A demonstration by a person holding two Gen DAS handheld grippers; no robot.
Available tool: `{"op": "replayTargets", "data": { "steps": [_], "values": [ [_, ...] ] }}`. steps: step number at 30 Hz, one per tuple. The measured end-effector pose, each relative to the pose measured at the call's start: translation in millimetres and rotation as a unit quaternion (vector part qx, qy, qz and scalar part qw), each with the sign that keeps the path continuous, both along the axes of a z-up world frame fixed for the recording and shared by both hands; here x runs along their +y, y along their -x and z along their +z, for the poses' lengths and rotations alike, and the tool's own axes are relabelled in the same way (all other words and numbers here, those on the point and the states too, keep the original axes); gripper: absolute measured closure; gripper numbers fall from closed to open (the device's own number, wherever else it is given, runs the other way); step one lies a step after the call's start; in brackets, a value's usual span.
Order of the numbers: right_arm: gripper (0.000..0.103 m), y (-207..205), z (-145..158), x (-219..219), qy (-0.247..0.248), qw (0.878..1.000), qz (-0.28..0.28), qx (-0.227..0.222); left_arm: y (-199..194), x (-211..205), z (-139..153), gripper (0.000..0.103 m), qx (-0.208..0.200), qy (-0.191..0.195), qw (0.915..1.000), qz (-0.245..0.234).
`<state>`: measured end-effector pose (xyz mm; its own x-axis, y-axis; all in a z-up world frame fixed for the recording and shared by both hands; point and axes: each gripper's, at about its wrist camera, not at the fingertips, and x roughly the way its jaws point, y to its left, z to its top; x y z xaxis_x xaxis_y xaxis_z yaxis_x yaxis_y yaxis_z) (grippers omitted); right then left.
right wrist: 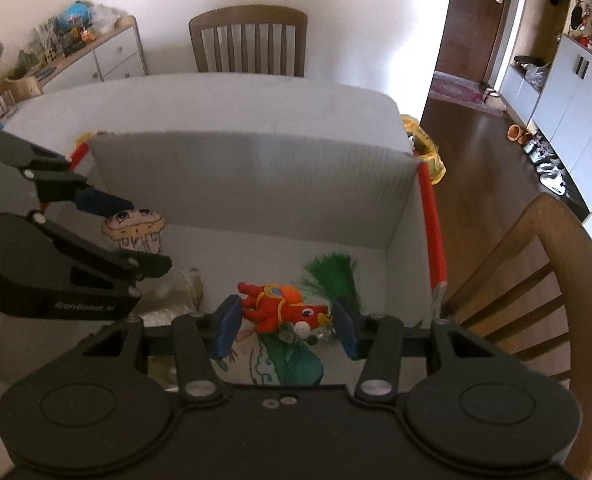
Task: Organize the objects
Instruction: 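Carry the bunny pouch and dragon keychain into the shoebox and open both grippers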
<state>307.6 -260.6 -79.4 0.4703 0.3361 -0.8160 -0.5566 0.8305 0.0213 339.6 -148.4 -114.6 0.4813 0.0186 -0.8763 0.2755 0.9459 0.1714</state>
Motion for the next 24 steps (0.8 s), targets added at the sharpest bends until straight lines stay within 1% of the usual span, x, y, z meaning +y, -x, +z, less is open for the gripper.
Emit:
{"op": "replayTargets", "data": {
  "steps": [4, 6, 9, 12, 14, 16, 18, 24],
  "values": [
    [0.054, -4, -7, -1, 0.002, 1.0, 0.004, 0.007, -2, -3, -11, 0.049, 0.018, -0.011, 0.9998, -0.002],
    [0.054, -2, -8, 0, 0.005, 1.0, 0.007, 0.005, -3, -3, -15, 0.048, 0.027, -0.01, 0.9996, -0.003],
    [0.053, 0, -8, 0, 0.006, 1.0, 0.01, 0.003, -2, -5, -17, 0.048, 0.03, -0.009, 0.9995, -0.002],
    [0.052, 2, -6, -2, 0.003, 1.0, 0.009, 0.003, -4, -4, -16, 0.048, 0.028, -0.008, 0.9996, -0.001],
    [0.049, 4, -4, -4, -0.002, 1.0, 0.008, 0.003, -2, -2, -14, 0.047, 0.026, -0.002, 0.9997, 0.0],
    [0.046, 6, -2, -5, -0.004, 1.0, 0.007, 0.0, 2, 0, -12, 0.044, 0.021, 0.001, 0.9998, 0.0],
    [0.045, 8, 3, -7, -0.009, 1.0, 0.006, -0.002, 6, 2, -9, 0.04, 0.016, 0.007, 0.9998, 0.001],
    [0.044, 16, 18, -9, -0.022, 1.0, 0.001, -0.01, 18, 13, 6, 0.039, -0.001, 0.035, 0.9994, 0.007]
  ]
}}
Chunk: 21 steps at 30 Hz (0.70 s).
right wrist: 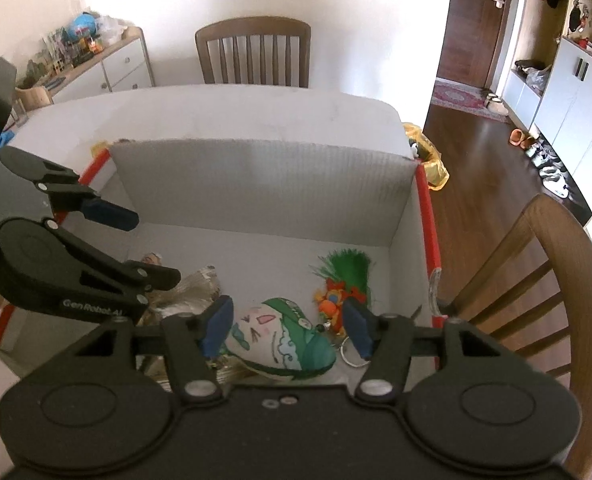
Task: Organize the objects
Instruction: 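Carry the bunny pouch and dragon keychain into the shoebox and open both grippers, then move both grippers back to the pile toward the sharpener and tape dispenser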
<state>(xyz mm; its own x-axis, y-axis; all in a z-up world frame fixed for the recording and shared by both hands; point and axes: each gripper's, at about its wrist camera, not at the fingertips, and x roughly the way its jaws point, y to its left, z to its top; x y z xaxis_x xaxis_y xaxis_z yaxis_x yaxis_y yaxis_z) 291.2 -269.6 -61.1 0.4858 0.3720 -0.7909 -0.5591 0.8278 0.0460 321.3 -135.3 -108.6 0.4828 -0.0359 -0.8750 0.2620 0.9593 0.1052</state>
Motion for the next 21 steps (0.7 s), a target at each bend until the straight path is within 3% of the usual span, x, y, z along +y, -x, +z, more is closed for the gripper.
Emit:
{"op": "replayTargets", "data": {
  "steps": [21],
  "values": [
    [0.04, 58, 61, 15, -0.049, 0.998, -0.009, -0.047, 73, 37, 78, 0.039, -0.093, 0.1, 0.9906, 0.0]
  ]
}}
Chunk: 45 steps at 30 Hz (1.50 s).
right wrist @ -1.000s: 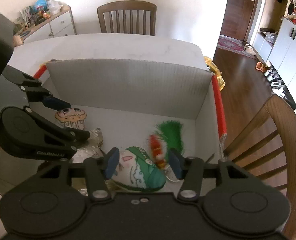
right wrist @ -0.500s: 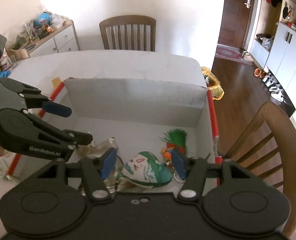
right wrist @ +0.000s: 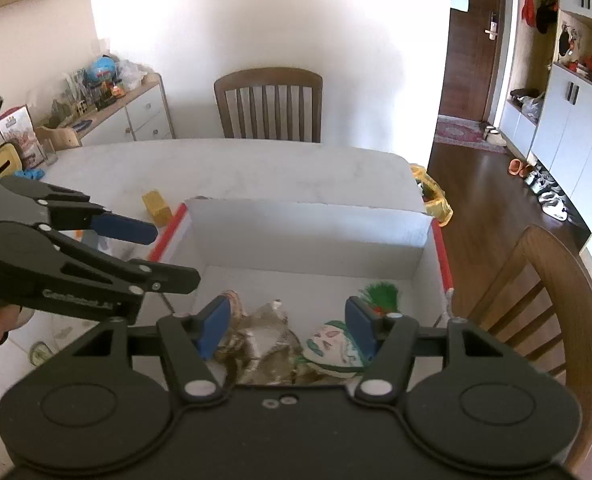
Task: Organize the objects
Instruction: 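Move both grippers back to the pile toward the sharpener and tape dispenser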
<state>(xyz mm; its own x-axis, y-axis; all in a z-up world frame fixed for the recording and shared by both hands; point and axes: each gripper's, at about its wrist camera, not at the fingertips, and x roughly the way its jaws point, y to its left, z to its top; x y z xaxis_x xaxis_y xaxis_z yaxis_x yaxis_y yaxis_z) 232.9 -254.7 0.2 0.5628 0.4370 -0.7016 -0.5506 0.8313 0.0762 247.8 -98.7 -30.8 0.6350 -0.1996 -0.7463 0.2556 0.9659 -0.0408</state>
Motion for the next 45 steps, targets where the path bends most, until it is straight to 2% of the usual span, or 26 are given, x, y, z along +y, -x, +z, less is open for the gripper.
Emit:
{"op": "replayTargets", "data": {
  "steps": [8, 10, 17, 22, 32, 36, 45],
  "values": [
    [0.035, 25, 15, 21, -0.015, 1.0, -0.005, -0.017, 34, 30, 21, 0.039, -0.028, 0.021, 0.9994, 0.001],
    [0.032, 32, 18, 28, -0.019, 1.0, -0.006, -0.023, 42, 39, 25, 0.035, -0.032, 0.025, 0.9991, 0.003],
    [0.024, 54, 22, 50, -0.032, 0.999, -0.011, -0.029, 68, 70, 31, 0.032, -0.046, 0.037, 0.9982, 0.009],
    [0.016, 69, 23, 67, -0.041, 0.999, -0.012, -0.029, 85, 93, 33, 0.024, -0.053, 0.042, 0.9976, 0.016],
    [0.005, 97, 18, 108, -0.051, 0.998, -0.011, -0.027, 108, 139, 27, 0.015, -0.057, 0.051, 0.9967, 0.027],
    [0.004, 107, 13, 126, -0.043, 0.999, -0.005, -0.025, 115, 160, 21, 0.0, -0.052, 0.056, 0.9965, 0.033],
    [0.005, 127, -13, 171, -0.01, 1.0, 0.028, -0.005, 124, 206, -4, 0.0, -0.032, 0.062, 0.9962, 0.053]
  ]
}}
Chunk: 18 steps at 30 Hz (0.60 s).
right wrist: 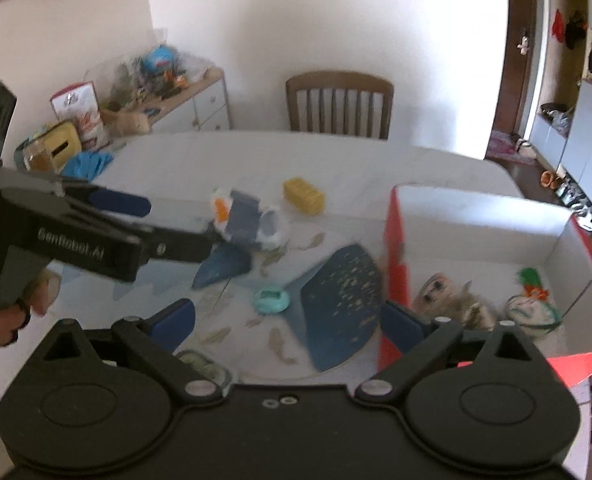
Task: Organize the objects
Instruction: 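Move both grippers back to the pile toward the sharpener and tape dispenser, then grasp the mint-green sharpener with the left gripper while the right gripper grasps the white correction tape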
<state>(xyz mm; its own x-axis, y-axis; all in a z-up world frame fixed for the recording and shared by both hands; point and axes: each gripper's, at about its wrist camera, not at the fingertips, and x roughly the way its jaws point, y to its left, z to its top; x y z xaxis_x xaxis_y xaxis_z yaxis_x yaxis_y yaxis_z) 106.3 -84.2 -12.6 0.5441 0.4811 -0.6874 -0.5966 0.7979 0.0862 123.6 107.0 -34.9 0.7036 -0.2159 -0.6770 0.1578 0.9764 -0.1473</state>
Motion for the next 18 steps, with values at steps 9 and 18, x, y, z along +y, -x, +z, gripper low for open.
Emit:
{"op": "replayTargets", "data": {
  "steps": [9, 18],
  "values": [
    [0.005, 9, -42, 44, 0.042, 0.995, 0.079, 0.047, -1, 31, -33, 0.0, 0.029, 0.001, 0.9995, 0.014],
    [0.01, 10, -82, 76, 0.099, 0.983, 0.137, 0.07, -12, 39, -61, 0.0, 0.041, -0.002, 0.9991, -0.012]
  ]
}}
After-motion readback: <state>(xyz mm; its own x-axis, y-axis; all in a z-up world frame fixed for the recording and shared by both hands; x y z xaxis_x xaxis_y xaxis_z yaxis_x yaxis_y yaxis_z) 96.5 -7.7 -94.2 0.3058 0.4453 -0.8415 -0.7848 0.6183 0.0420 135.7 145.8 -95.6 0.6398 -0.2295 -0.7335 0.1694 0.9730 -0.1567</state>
